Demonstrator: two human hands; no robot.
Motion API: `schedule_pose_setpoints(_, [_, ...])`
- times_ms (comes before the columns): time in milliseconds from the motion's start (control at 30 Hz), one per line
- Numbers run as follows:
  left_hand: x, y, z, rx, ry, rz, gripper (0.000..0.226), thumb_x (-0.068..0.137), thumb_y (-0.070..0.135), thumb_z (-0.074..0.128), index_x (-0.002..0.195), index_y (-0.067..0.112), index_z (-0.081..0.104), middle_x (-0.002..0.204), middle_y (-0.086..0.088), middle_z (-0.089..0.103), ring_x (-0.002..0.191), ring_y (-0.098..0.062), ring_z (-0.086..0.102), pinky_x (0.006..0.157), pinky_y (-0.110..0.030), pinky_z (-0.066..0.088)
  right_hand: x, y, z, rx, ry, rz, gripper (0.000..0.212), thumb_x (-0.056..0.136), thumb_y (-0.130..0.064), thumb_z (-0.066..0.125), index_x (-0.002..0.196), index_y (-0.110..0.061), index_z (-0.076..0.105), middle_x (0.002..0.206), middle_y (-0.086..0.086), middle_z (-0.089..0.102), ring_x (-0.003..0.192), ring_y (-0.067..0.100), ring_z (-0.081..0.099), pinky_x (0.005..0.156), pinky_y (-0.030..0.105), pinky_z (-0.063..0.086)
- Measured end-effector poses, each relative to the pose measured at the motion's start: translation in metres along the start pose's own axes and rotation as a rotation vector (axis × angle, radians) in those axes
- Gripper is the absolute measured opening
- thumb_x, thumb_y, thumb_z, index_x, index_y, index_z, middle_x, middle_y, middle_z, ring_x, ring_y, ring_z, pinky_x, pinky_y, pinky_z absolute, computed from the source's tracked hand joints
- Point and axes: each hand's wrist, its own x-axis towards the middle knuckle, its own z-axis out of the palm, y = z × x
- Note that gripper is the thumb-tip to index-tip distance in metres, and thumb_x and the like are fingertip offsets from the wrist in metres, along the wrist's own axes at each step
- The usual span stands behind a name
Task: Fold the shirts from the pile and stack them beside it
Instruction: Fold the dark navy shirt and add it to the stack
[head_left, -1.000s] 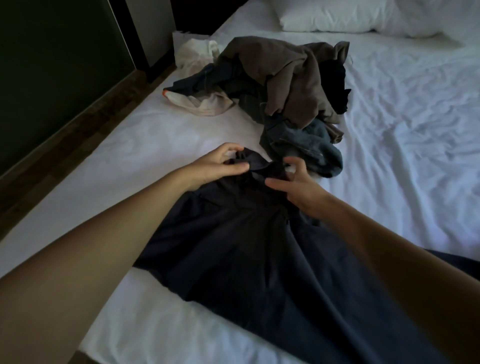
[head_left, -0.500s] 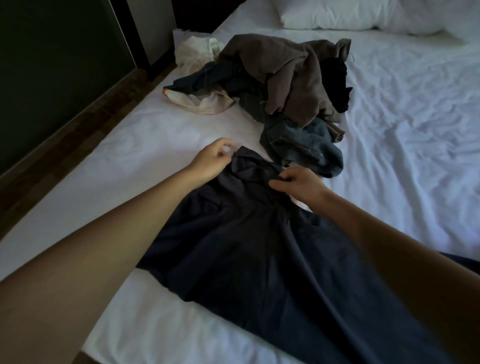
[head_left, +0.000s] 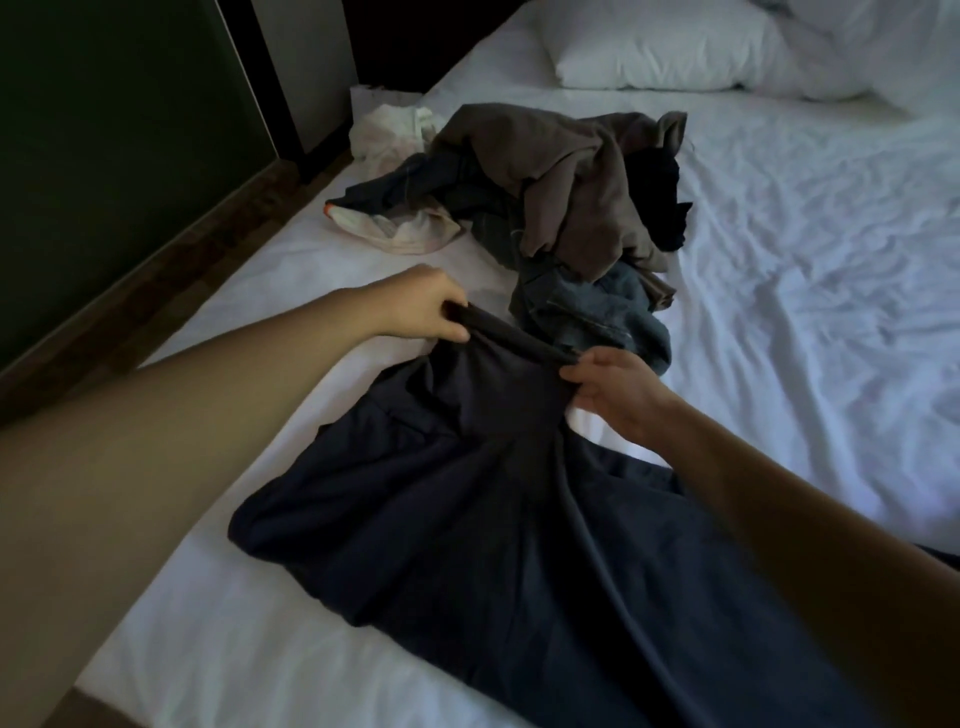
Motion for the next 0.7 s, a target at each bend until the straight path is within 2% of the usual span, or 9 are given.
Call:
schedule_pose_setpoints(100, [0.008, 0.009, 0.002, -0.264, 0.162, -0.116, 0.04, 0.083, 0.011, 0.07, 0.121, 0.008, 0.06, 0.113, -0.002, 0.063, 0.097, -0.011, 0.057, 0.081, -0.021, 0.043, 0.006, 0.006, 0.011, -0.015, 0.152, -0.042, 0.028, 0.087, 0.005, 0.058, 0.068, -0.012, 0.046, 0.068, 0.005, 0.047, 0.062, 0.018, 0.047, 0.06, 0.028, 0.042])
schedule_pose_setpoints(167, [0.008, 0.017, 0.013, -0.379, 0.195, -0.148, 0.054, 0.082, 0.004, 0.068, 0.133, 0.009, 0.05, 0.126, -0.001, 0.051, 0.11, -0.006, 0.043, 0.083, -0.011, 0.033, 0.007, 0.011, 0.018, -0.174, 0.231, -0.104, 0.018, 0.087, -0.003, 0.059, 0.073, -0.009, 0.05, 0.072, 0.005, 0.051, 0.07, 0.018, 0.05, 0.068, 0.034, 0.043])
schedule_pose_setpoints(233, [-0.003, 0.027, 0.026, -0.461, 0.356, -0.213, 0.049, 0.084, 0.001, 0.063, 0.131, 0.006, 0.05, 0.123, 0.0, 0.047, 0.111, -0.007, 0.04, 0.081, -0.008, 0.029, -0.004, 0.015, 0.022, -0.329, 0.26, -0.18, 0.004, 0.089, -0.008, 0.055, 0.091, -0.007, 0.054, 0.087, 0.004, 0.051, 0.08, 0.015, 0.048, 0.075, 0.032, 0.037])
schedule_pose_setpoints(300, [-0.025, 0.029, 0.039, -0.475, 0.544, -0.323, 0.039, 0.087, 0.004, 0.059, 0.126, 0.005, 0.054, 0.125, -0.004, 0.048, 0.115, -0.015, 0.046, 0.086, -0.012, 0.032, -0.022, 0.022, 0.025, -0.515, 0.318, -0.295, 0.03, 0.09, -0.01, 0.052, 0.119, -0.004, 0.049, 0.118, 0.006, 0.046, 0.103, 0.019, 0.047, 0.087, 0.028, 0.036])
schedule_pose_setpoints(333, [-0.04, 0.027, 0.048, -0.47, 0.596, -0.366, 0.036, 0.089, 0.004, 0.057, 0.125, 0.006, 0.055, 0.128, -0.008, 0.048, 0.117, -0.019, 0.048, 0.09, -0.016, 0.034, -0.036, 0.026, 0.028, -0.638, 0.364, -0.433, 0.037, 0.09, -0.01, 0.052, 0.126, -0.002, 0.046, 0.13, 0.01, 0.043, 0.115, 0.024, 0.045, 0.095, 0.029, 0.035])
schedule_pose_setpoints(433, [-0.101, 0.014, 0.085, -0.321, 0.646, -0.375, 0.033, 0.09, 0.015, 0.05, 0.121, 0.005, 0.055, 0.126, -0.013, 0.053, 0.117, -0.028, 0.05, 0.097, -0.032, 0.04, -0.067, 0.053, 0.041, -1.03, 0.247, -0.815, 0.042, 0.087, -0.022, 0.045, 0.126, -0.009, 0.053, 0.138, 0.016, 0.047, 0.128, 0.034, 0.04, 0.105, 0.039, 0.027])
schedule_pose_setpoints(500, [-0.144, 0.004, 0.11, -0.083, 0.559, -0.353, 0.047, 0.09, 0.031, 0.041, 0.124, 0.004, 0.055, 0.126, -0.015, 0.057, 0.116, -0.034, 0.053, 0.097, -0.041, 0.042, -0.078, 0.08, 0.044, -1.346, 0.147, -0.845, 0.045, 0.087, -0.035, 0.039, 0.126, -0.021, 0.057, 0.136, 0.009, 0.053, 0.127, 0.034, 0.045, 0.104, 0.041, 0.024])
schedule_pose_setpoints(567, [-0.172, -0.006, 0.122, 0.016, 0.499, -0.384, 0.049, 0.093, 0.034, 0.042, 0.133, 0.007, 0.05, 0.133, -0.015, 0.053, 0.121, -0.034, 0.05, 0.099, -0.044, 0.041, -0.086, 0.097, 0.044, -1.506, 0.157, -0.759, 0.048, 0.088, -0.041, 0.035, 0.126, -0.025, 0.06, 0.133, 0.005, 0.057, 0.124, 0.032, 0.051, 0.103, 0.042, 0.024])
schedule_pose_setpoints(700, [-0.188, -0.003, 0.118, -0.16, 0.59, -0.568, 0.047, 0.092, 0.024, 0.059, 0.132, 0.002, 0.048, 0.128, -0.017, 0.055, 0.118, -0.036, 0.05, 0.099, -0.045, 0.04, -0.115, 0.098, 0.048, -1.435, 0.311, -0.714, 0.046, 0.088, -0.033, 0.038, 0.119, -0.012, 0.065, 0.131, 0.012, 0.058, 0.122, 0.035, 0.053, 0.104, 0.045, 0.027])
